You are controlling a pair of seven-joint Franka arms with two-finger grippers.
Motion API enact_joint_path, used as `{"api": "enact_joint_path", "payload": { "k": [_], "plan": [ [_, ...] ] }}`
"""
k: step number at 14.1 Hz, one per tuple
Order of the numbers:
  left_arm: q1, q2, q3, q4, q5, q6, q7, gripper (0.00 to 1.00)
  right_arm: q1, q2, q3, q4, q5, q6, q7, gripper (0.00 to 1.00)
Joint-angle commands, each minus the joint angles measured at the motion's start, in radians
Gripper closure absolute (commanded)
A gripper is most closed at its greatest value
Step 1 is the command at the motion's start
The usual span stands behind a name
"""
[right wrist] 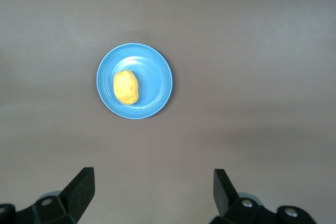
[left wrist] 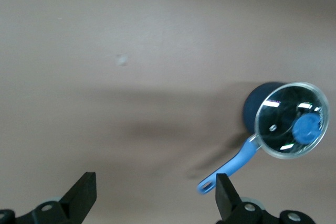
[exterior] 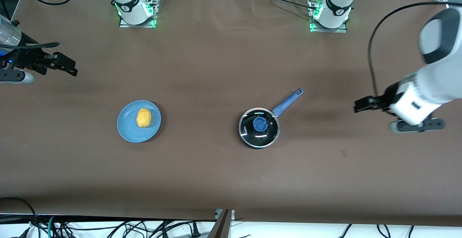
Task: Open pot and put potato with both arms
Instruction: 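Lower the left gripper onto the lid's blue knob and grasp it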
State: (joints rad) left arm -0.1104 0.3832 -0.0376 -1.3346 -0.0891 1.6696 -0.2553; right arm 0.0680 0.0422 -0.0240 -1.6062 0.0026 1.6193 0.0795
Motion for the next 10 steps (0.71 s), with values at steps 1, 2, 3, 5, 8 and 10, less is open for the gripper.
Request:
{"api": "enact_joint_path", "payload": {
  "k": [1, 2, 3, 5, 8, 10],
  "plan": [
    [-0.089, 0.068, 0.011, 0.031, -0.003, 0.077, -0.134, 0.00, -0.002, 0.013, 0.004, 0.028, -0.006, -0.006, 0.011, 0.00],
    [-0.119, 0.087, 0.012, 0.031, -0.001, 0.106, -0.197, 0.00, -0.002, 0.013, 0.004, 0.028, -0.006, -0.006, 0.011, 0.00],
    [-0.142, 0.103, 0.012, 0.031, -0.001, 0.133, -0.237, 0.00, -0.002, 0.013, 0.004, 0.028, -0.006, -0.007, 0.010, 0.00],
    [-0.192, 0.135, 0.012, 0.028, 0.003, 0.166, -0.251, 0.00, -0.002, 0.013, 0.004, 0.028, -0.006, -0.006, 0.009, 0.00],
    [-0.250, 0.169, 0.012, 0.020, 0.008, 0.241, -0.340, 0.00, -0.002, 0.013, 0.004, 0.029, -0.006, -0.006, 0.009, 0.00],
    [-0.293, 0.203, 0.013, 0.026, 0.008, 0.297, -0.410, 0.00, -0.001, 0.013, 0.004, 0.029, -0.006, -0.006, 0.009, 0.00]
  ]
}}
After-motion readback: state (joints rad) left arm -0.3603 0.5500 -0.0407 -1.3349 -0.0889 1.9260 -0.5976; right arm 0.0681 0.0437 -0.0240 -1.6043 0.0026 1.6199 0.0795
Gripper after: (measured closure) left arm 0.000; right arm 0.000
